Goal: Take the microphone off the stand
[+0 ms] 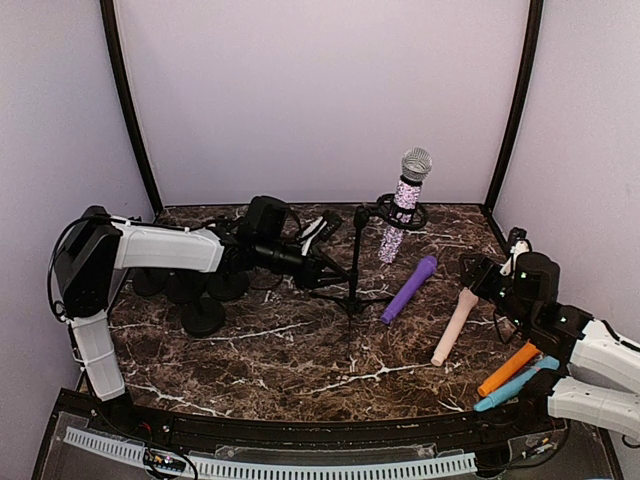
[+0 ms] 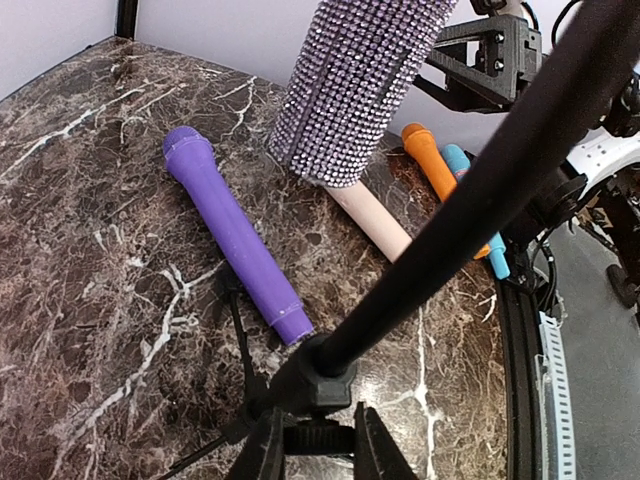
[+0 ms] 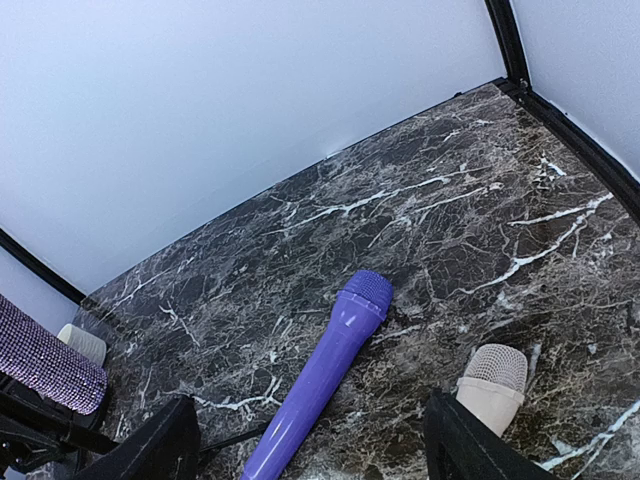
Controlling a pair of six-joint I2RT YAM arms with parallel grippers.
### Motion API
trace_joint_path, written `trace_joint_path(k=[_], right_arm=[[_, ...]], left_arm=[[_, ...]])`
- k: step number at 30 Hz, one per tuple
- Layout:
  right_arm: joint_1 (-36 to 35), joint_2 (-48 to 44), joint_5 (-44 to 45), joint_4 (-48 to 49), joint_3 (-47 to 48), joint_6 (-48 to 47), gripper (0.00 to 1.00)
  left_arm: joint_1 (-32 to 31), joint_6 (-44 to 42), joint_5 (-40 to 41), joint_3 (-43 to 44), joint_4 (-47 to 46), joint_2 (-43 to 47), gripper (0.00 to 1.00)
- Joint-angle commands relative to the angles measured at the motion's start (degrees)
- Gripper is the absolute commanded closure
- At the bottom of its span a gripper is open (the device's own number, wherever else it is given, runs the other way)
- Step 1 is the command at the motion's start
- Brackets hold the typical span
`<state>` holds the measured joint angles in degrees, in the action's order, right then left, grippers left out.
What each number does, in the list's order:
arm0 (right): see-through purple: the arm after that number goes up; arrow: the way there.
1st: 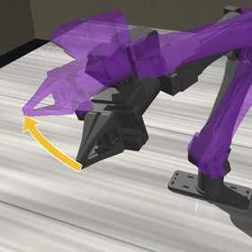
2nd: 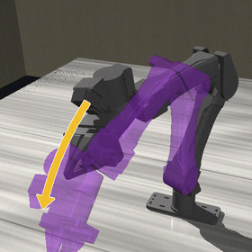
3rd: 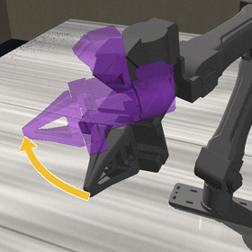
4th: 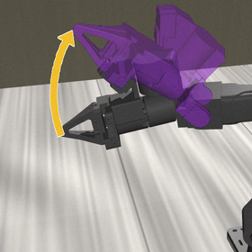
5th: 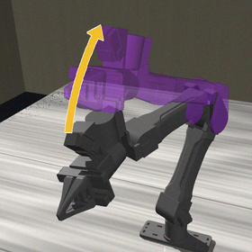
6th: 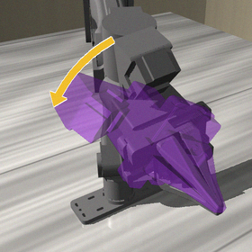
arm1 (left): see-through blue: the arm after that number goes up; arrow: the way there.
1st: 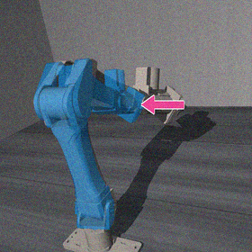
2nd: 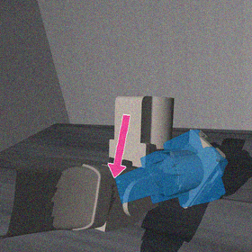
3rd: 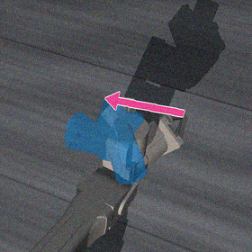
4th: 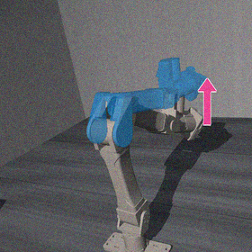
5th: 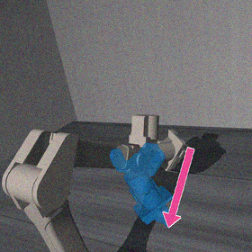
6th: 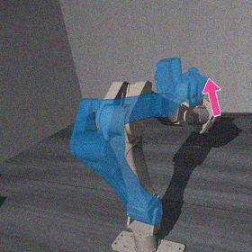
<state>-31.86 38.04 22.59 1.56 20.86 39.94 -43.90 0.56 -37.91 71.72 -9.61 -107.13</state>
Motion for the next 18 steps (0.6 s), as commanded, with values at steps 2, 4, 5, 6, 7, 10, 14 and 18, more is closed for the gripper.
trace_joint_path(k=[2, 4, 5, 6, 7, 10, 14, 18], right_arm=[[0.3, 0.4, 1.0, -0.3, 2.4, 0.5, 0.22], [0.4, 0.3, 0.9, -0.4, 2.4, 0.5, 0.22], [0.4, 0.2, 0.9, -0.5, 2.4, 0.5, 0.22], [0.3, 0.1, 0.9, -0.6, 2.4, 0.6, 0.22], [0.3, -0.1, 1.0, -0.7, 2.4, 0.5, 0.22], [0.3, -0.6, 1.0, -0.9, 2.3, 0.6, 0.22], [0.4, -1.4, 1.1, -1.4, 2.3, 0.6, 0.22], [0.4, -2.2, 1.1, -1.4, 2.1, 0.7, 0.22]], left_arm=[[1.2, 6.1, -5.7, 2.1, 4.6, -1.9, 0.91], [1.5, 6.9, -6.3, 2.4, 4.5, -2.0, 0.91], [1.5, 6.9, -6.4, 2.6, 4.5, -2.0, 0.91], [1.6, 6.8, -6.4, 2.7, 4.5, -1.8, 0.89], [1.6, 6.7, -6.0, 2.7, 4.4, -1.6, 0.88], [1.9, 6.2, -4.9, 2.6, 3.6, -0.4, 0.72], [2.7, 5.2, -3.5, 2.6, 2.3, 2.0, 0.52], [2.8, 2.6, 0.2, 1.8, 1.2, 5.2, 0.44]])
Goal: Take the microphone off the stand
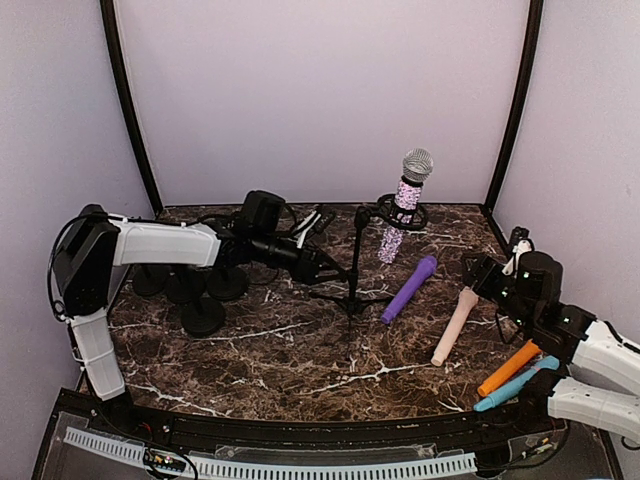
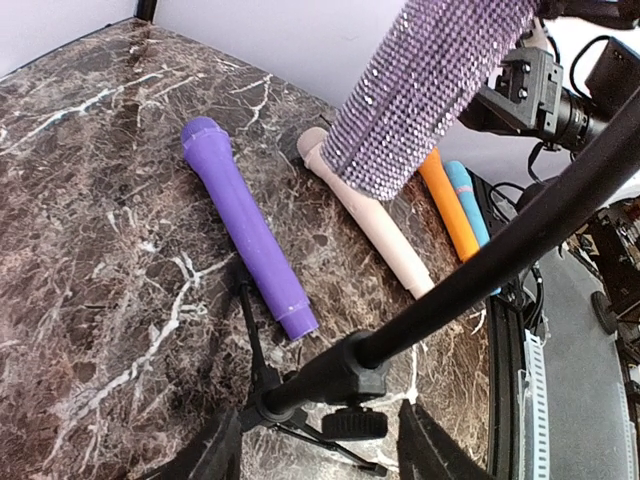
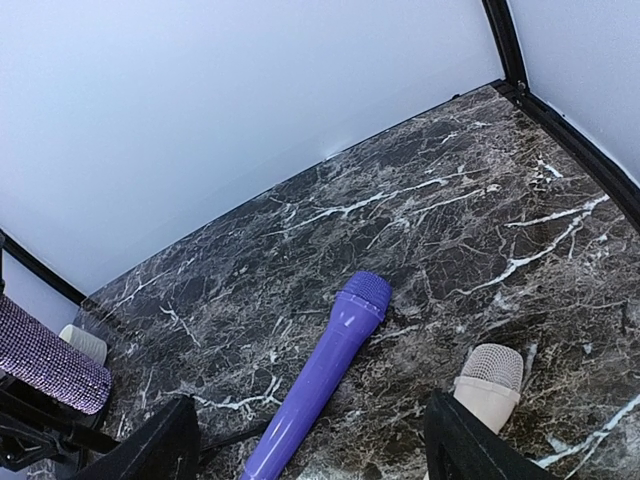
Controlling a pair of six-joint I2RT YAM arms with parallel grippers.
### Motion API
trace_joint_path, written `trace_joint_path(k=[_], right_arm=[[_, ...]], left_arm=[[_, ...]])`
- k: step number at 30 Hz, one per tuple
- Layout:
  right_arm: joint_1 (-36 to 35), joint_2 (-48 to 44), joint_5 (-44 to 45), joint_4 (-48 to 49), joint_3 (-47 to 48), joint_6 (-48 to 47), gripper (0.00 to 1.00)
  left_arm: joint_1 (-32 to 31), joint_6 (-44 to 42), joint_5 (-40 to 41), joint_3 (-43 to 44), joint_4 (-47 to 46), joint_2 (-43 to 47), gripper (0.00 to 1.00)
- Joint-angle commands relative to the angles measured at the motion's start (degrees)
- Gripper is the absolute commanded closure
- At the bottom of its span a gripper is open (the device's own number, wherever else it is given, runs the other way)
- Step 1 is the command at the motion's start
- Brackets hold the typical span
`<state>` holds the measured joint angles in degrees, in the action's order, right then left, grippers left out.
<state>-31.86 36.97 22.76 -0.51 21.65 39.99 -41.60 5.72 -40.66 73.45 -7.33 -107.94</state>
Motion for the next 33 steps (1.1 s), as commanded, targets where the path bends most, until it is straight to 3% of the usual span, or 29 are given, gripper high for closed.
trace_joint_path(k=[1, 9, 12, 19, 33], right_arm=[[0.4, -1.4, 1.0, 0.7, 1.2, 0.7, 0.22], [0.4, -2.6, 0.8, -0.7, 0.9, 0.9, 0.22], [0.4, -2.7, 0.6, -0.9, 0.9, 0.9, 0.22], [0.4, -2.0, 0.3, -0.9, 1.3, 0.8, 0.22], [0.4, -0.7, -0.4, -0.1, 1.3, 0.9, 0.22]], left_arm=[[0.5, -3.3, 3.5, -0.3, -1.5, 7.1, 0.43], [0.4, -7.1, 6.0, -7.5, -9.2, 13.3, 0.39], [-0.6, -10.4, 11.0, -9.7, -11.7, 15.4, 0.37], [-9.0, -24.6, 25.8, -9.7, -7.8, 14.5, 0.40], [-13.2, -37.0, 36.0, -6.5, -2.0, 8.6, 0.52]])
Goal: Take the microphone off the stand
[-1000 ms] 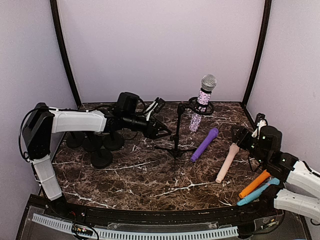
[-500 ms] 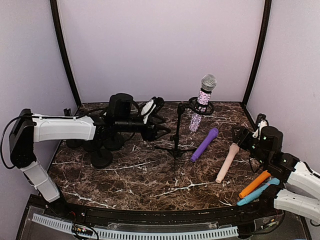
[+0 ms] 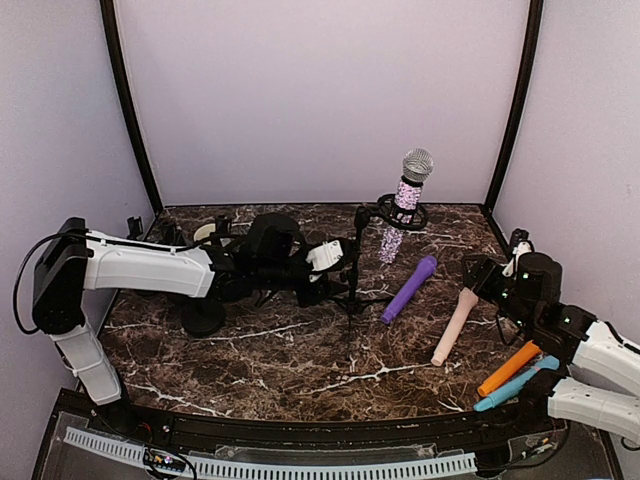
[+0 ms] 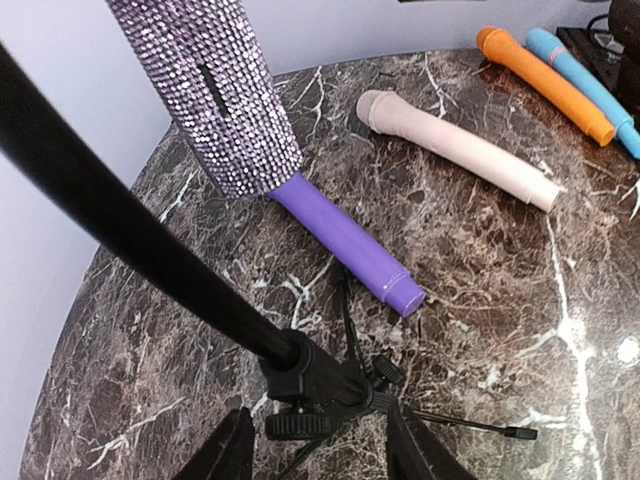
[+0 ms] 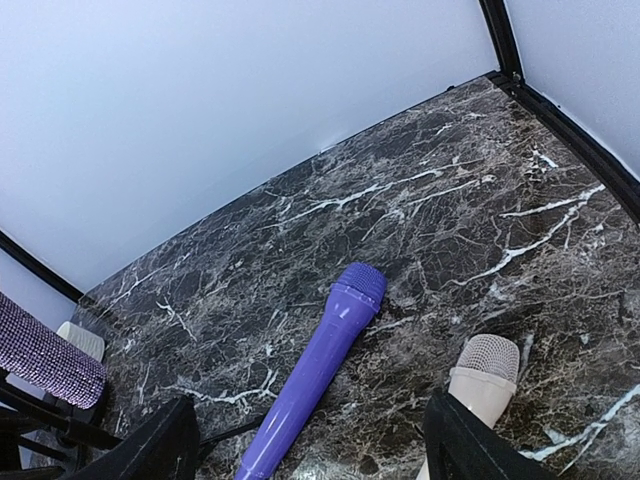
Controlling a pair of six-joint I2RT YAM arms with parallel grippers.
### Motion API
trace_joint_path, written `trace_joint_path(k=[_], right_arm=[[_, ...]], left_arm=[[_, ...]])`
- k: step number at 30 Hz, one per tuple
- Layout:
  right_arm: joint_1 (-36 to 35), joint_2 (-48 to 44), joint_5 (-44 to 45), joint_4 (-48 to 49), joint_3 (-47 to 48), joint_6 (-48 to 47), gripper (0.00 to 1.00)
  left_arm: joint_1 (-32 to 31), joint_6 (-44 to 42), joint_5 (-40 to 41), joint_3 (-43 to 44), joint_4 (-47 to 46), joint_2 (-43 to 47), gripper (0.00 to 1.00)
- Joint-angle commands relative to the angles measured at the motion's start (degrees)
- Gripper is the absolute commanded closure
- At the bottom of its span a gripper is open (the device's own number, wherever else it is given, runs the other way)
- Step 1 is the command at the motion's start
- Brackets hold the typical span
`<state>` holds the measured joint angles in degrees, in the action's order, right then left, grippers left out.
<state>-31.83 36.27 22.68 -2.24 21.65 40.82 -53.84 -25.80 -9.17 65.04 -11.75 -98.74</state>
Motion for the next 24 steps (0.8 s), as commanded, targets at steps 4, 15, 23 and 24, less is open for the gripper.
trace_joint_path(k=[4, 15, 23, 24], right_arm=[[0.4, 0.1, -0.3, 1.7, 1.3, 0.2, 0.22], [0.4, 1.4, -0.2, 1.8, 2.1, -0.2, 0.21], [0.4, 1.1, 0.0, 1.5, 1.9, -0.1, 0.21], [0.3, 1.1, 0.0, 1.4, 1.9, 0.0, 0.21]], left_arm=[[-1.8, -8.0, 7.0, 2.2, 2.8, -1.6, 0.55], [-3.6, -11.6, 13.6, 2.1, -0.6, -3.0, 0.61], [-4.1, -11.2, 15.4, 2.0, -1.8, -3.2, 0.73], [-4.1, -11.0, 15.3, 2.1, -1.6, -3.3, 0.75]])
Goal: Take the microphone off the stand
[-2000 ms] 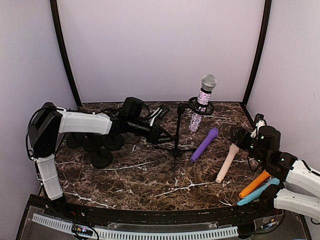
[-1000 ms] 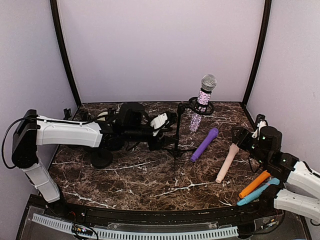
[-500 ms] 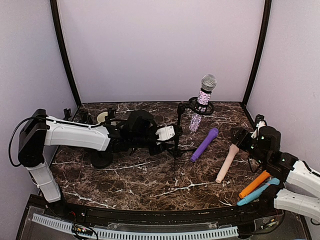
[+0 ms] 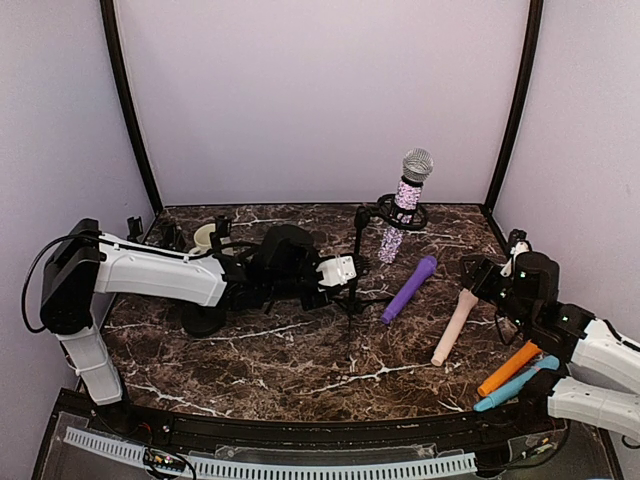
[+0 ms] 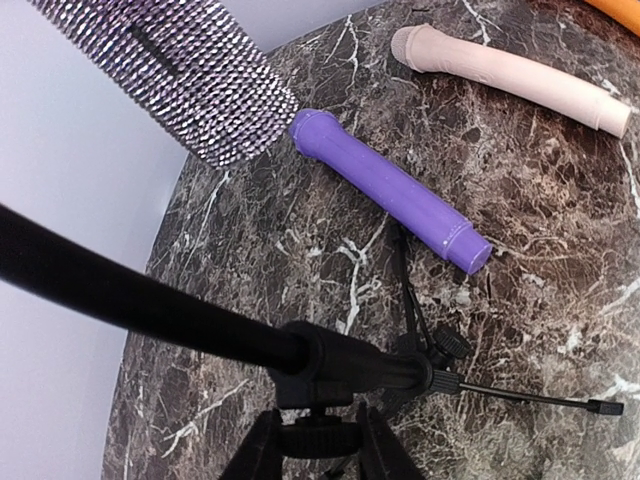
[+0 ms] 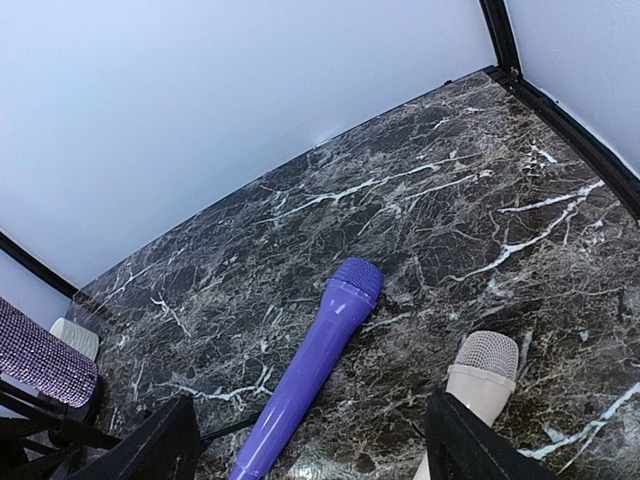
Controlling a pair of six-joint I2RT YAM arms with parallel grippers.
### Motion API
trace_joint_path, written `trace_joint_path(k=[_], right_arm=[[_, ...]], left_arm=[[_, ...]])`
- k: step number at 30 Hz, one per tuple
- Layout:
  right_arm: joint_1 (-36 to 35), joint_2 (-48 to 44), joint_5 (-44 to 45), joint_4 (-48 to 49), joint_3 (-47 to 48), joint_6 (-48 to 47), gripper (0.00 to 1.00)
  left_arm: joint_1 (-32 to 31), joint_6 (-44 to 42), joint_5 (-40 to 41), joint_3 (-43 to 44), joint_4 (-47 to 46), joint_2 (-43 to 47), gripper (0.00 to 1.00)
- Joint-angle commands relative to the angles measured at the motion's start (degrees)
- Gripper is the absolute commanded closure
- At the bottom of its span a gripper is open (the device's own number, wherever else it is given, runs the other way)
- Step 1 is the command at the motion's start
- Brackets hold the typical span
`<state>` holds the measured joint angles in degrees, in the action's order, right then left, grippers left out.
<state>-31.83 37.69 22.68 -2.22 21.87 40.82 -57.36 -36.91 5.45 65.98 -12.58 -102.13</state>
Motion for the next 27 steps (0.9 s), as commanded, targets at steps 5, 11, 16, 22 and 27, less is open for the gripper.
trace_joint_path(k=[5, 11, 16, 22, 27], right_arm=[[0.4, -0.1, -0.3, 1.4, 1.7, -0.1, 0.21], [0.4, 0.2, -0.7, 1.5, 1.7, 0.0, 0.21], [0.4, 0.3, -1.0, 1.6, 1.5, 0.0, 0.21], [0.4, 0.2, -1.1, 1.4, 1.4, 0.0, 0.21], [0.4, 0.4, -1.2, 1.6, 1.5, 0.2, 0.21]], left_arm=[[-0.6, 2.6, -1.1, 1.4, 0.7, 0.2, 0.84], [-0.4, 6.8, -5.0, 1.9, 3.0, 0.0, 0.89], [0.5, 11.3, -11.5, 3.5, 7.0, -0.5, 0.91], [2.7, 17.7, -19.0, 5.0, 10.7, -0.7, 0.92], [4.5, 24.2, -26.0, 4.9, 12.0, -0.6, 0.92]])
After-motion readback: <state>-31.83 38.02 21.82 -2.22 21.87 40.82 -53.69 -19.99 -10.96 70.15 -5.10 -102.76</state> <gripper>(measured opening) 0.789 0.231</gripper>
